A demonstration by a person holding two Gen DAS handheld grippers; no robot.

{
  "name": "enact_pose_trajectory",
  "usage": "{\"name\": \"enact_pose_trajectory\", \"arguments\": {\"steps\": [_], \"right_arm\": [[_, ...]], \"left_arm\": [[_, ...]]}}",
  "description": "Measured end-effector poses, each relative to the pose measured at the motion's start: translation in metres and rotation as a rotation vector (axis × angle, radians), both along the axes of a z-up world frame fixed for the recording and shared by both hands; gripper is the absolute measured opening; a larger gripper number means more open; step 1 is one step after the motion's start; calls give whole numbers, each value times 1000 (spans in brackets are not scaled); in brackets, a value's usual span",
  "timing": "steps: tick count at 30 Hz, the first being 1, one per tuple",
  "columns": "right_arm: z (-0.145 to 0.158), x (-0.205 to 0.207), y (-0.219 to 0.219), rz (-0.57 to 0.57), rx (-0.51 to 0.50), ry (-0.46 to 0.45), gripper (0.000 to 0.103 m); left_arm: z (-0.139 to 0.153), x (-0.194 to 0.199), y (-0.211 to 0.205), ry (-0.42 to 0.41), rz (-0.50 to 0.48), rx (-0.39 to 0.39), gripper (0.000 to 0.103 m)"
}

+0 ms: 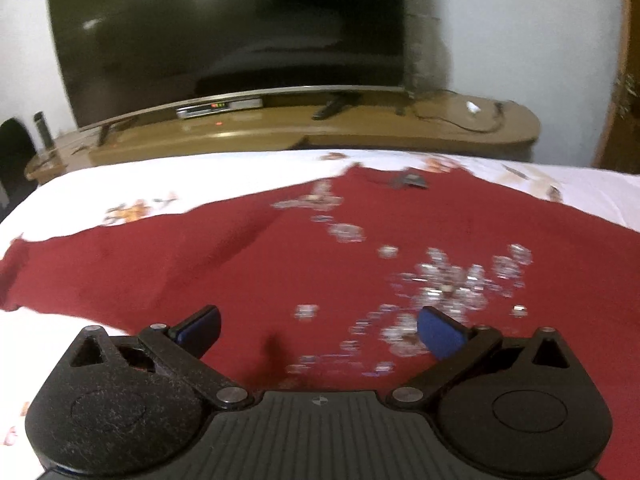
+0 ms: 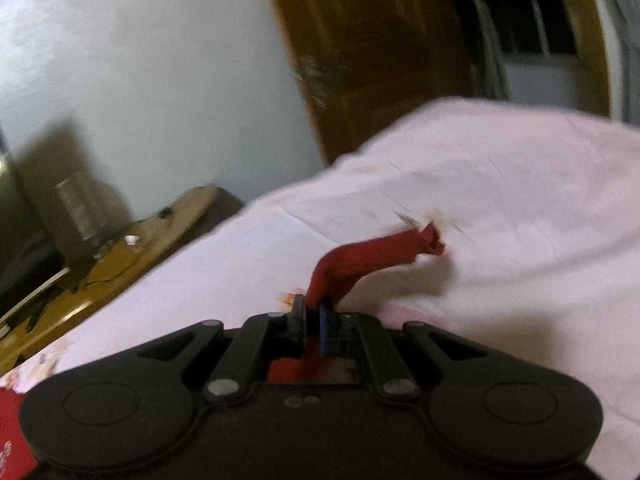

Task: Fold small clothes
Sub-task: 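Carry the held sleeve across the sweater body and open the right tool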

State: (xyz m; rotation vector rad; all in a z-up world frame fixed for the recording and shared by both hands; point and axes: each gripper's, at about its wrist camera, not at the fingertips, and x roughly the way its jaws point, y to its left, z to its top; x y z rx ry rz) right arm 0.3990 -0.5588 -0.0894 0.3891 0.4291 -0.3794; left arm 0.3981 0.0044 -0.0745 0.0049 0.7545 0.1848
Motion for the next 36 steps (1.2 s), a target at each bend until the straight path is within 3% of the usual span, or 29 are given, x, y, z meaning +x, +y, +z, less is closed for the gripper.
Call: {"name": "enact_pose_trajectory", "arguments": {"steps": [5,12,26,28,29,32,36], "right_arm": [[27,11,61,113,-79,-36,6],[40,25,162,303,-141,-52,6],[-2,32,373,710,-193,63,7],[-18,37,393,734,-209,125,27],[-26,36,402,758,-214,161,31],[-30,18,410,794,-290,147,35],[-12,-10,389,767,-268,80,38]], "left_arm": [[-1,-12,42,-7,50,-16,103],[-6,-35,97,-7,113,-30,103],[-15,-64,155,22,137,-66,103],[-14,-65,157,17,126,-113,103],[-14,-65,157,14,122,-130,103],[-11,-62,154,-5,108,-172,103],[-9,-44,135,-26,55,-257,103]]}}
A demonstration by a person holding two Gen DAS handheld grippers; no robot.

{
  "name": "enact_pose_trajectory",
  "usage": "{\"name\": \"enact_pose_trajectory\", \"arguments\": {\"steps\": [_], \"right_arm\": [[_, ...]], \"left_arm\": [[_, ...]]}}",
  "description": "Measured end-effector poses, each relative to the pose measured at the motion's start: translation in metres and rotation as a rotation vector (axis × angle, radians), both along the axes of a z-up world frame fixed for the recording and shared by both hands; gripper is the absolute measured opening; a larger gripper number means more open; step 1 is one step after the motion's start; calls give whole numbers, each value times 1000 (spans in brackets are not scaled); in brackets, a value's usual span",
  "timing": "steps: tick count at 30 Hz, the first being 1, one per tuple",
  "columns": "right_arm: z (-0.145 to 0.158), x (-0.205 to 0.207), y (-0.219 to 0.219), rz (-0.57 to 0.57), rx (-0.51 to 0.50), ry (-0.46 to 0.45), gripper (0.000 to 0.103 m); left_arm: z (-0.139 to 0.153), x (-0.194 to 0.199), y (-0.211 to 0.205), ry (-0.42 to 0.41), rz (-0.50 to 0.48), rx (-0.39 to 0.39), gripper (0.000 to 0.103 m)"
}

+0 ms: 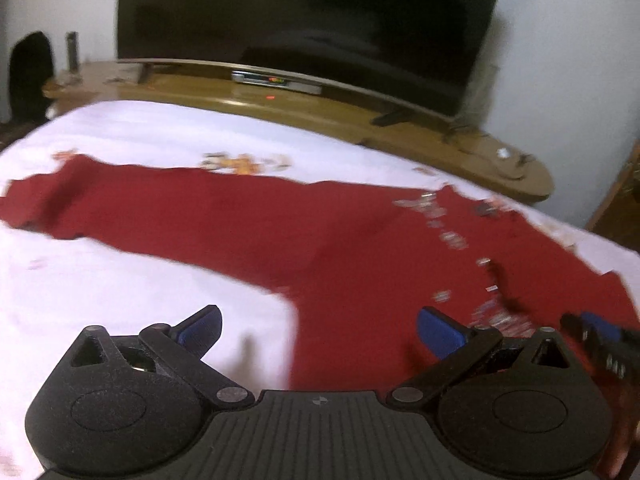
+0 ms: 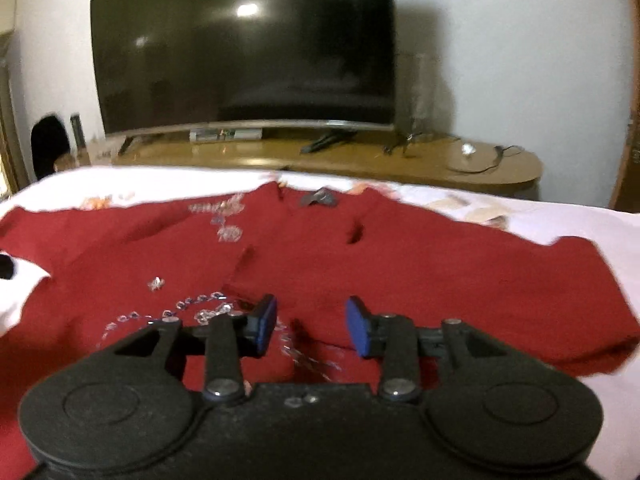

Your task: Fold small clothes

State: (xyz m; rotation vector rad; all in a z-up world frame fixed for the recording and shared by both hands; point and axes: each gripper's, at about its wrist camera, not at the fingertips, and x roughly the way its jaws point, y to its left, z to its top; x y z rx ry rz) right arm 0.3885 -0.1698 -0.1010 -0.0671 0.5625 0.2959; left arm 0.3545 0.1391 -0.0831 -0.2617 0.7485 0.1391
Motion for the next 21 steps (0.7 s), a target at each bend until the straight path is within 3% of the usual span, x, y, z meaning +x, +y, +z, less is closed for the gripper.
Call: {"name": "enact_pose_trajectory", "arguments": {"steps": [4,5,6,7,13,18,19,20,21], "right_arm": [[12,-21,-40,-82,54,19,38],[13,-23,-45,-103,67,22,38],[14,-26,-54,-122,79,21,38],[14,-26,-64,-139,86,20,38],[12,-38,-113,-234,120,12,38],[6,-44,-146,-296,151,29,38],[4,-44,-151,-304,154,32,38],[2,-44,-154,-310,157,34,38],[2,-45,-157,-315,159,37,39]], "left_arm": [[-1,32,-43,-19,-117,-69,100],[-3,41,-56,-20,-151,-81,88],[-4,50,-69,-9,-177,-101,63],[-9,61,-80,11,-203,-141,59],[-31,103,-125,87,-243,-200,59],[-48,118,-152,116,-262,-188,54],[-49,120,-156,110,-259,-178,50],[-48,120,-157,102,-260,-179,40],[-50,121,-156,105,-265,-190,21]]}}
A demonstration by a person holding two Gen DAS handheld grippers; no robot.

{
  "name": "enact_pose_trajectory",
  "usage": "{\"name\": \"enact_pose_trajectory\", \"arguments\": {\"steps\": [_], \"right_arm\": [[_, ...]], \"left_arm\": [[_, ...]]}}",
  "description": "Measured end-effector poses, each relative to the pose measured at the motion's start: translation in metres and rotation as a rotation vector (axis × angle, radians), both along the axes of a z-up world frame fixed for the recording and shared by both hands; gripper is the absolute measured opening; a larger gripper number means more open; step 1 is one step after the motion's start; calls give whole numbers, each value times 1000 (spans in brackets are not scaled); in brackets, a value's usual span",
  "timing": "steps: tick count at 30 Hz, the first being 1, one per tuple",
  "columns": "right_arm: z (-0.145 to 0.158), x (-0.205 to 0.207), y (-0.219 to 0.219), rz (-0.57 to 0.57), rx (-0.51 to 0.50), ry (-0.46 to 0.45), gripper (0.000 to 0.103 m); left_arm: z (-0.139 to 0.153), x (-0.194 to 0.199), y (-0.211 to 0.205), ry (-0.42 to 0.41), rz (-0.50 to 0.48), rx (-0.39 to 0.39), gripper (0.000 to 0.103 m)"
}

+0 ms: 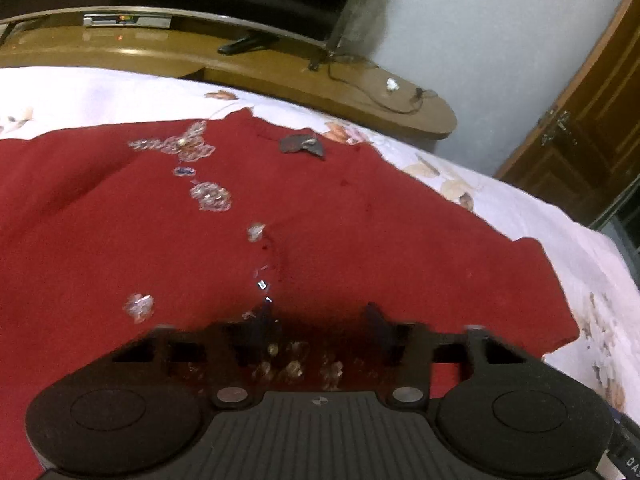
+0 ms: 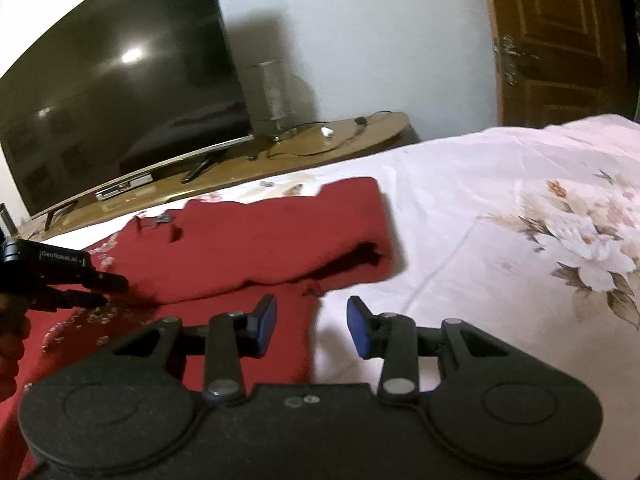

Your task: Fold small clothes

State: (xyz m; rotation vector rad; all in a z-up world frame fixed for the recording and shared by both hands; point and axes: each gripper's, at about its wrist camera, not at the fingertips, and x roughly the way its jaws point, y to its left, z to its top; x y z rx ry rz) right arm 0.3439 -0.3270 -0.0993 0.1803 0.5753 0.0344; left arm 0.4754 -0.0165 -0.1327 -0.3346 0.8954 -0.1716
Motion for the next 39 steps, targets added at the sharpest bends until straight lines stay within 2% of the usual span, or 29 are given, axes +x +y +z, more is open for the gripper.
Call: {"name": "enact_pose_trajectory", "arguments": {"steps": [5,6,7,9,14,20,39], "right_arm": [[-5,0,-9,-7,14,14,39],[-5,1,-9,-4,17,15,39],[-5,2,-8,-1,17,17,39],[-6,5,-6,6,16,21,39],[-3,8,0,24,16,18,39],[0,8,6,36,10,15,39],[-7,25,-4,-11,6,52,41]], "left_arm": [[-2,0,1,-25,-10,35,13],[-1,0,2,-31,-11,42,5],[1,-1,4,-38,-9,47,4],[6,-2,9,-53,-9,27,4],[26,-9,16,-107,-14,37,4],[38,-15,35,-130,-10,31,4],[27,-20,107,-108,60,41,4]]}}
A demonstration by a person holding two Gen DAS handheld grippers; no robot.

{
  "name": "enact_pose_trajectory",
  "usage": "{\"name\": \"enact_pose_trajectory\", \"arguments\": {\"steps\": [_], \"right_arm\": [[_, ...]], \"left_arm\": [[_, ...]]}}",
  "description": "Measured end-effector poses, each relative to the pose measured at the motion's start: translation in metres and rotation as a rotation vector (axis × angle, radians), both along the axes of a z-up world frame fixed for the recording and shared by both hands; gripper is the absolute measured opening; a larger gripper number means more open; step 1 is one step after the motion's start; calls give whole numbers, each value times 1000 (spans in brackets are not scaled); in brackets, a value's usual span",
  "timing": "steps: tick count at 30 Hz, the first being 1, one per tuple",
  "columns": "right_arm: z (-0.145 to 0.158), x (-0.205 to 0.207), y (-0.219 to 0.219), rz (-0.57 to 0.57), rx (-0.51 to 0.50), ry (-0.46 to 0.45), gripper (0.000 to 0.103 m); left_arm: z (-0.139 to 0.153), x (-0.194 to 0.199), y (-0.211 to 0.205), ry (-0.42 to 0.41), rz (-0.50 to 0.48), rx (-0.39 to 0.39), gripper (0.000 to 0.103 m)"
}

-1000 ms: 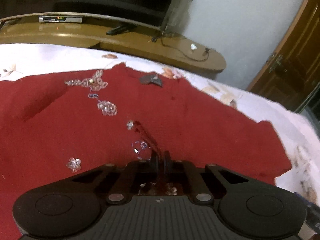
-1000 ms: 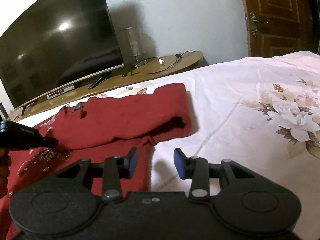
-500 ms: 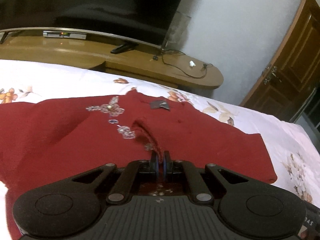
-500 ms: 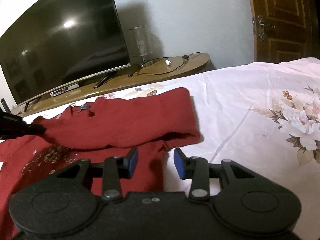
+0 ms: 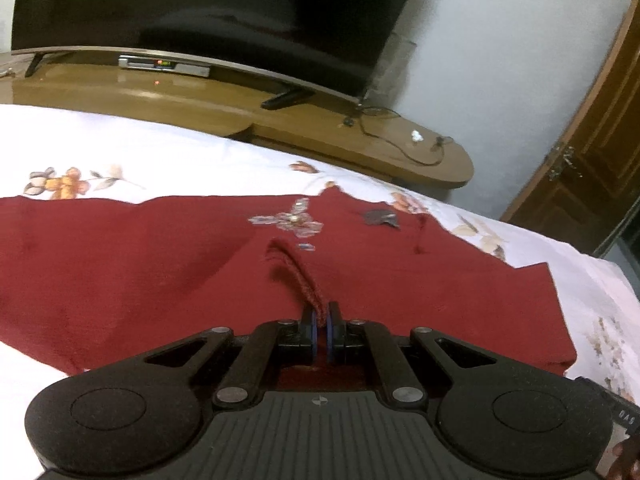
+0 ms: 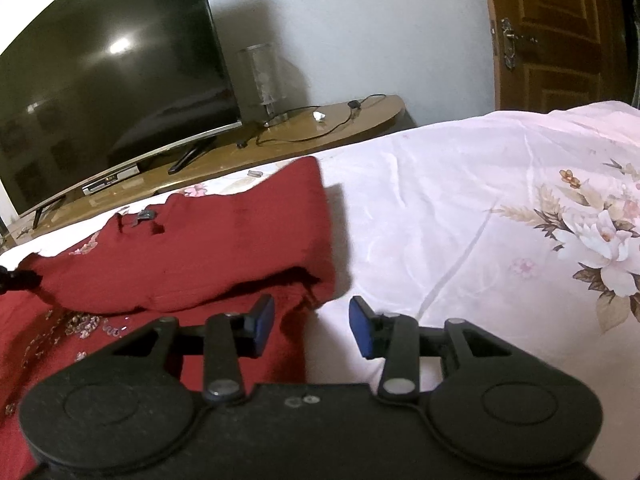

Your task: Fold small clothes

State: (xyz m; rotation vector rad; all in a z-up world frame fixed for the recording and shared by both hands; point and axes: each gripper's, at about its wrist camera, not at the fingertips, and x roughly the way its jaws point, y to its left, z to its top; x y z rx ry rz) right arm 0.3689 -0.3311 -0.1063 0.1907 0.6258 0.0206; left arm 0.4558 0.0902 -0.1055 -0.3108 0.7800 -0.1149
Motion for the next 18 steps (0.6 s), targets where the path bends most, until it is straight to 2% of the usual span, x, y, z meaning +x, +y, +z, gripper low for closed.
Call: {"name": "enact_pose_trajectory", "arguments": {"steps": [8,12,14,15,16,18], "right_arm": [[-8,18,6,17,-11,18,41],[-14,32,8,13,-21,56,40],[-17,35,8,20,-29,63,34],[-18,36,8,31,-34,65,18],[-18,36,8,51,-34,62,8],[-14,34,9,60,-55,52,8]], "left_arm": [[-11,-7,28,18,40,5,4],[-17,-9,38,35,52,-2,4],[-22,-9,40,50,49,-5,4],[-23,-9,40,54,52,-7,4],[-24,-10,42,48,58,-16,4],[-21,-14,44,22,67,-22,4]]}}
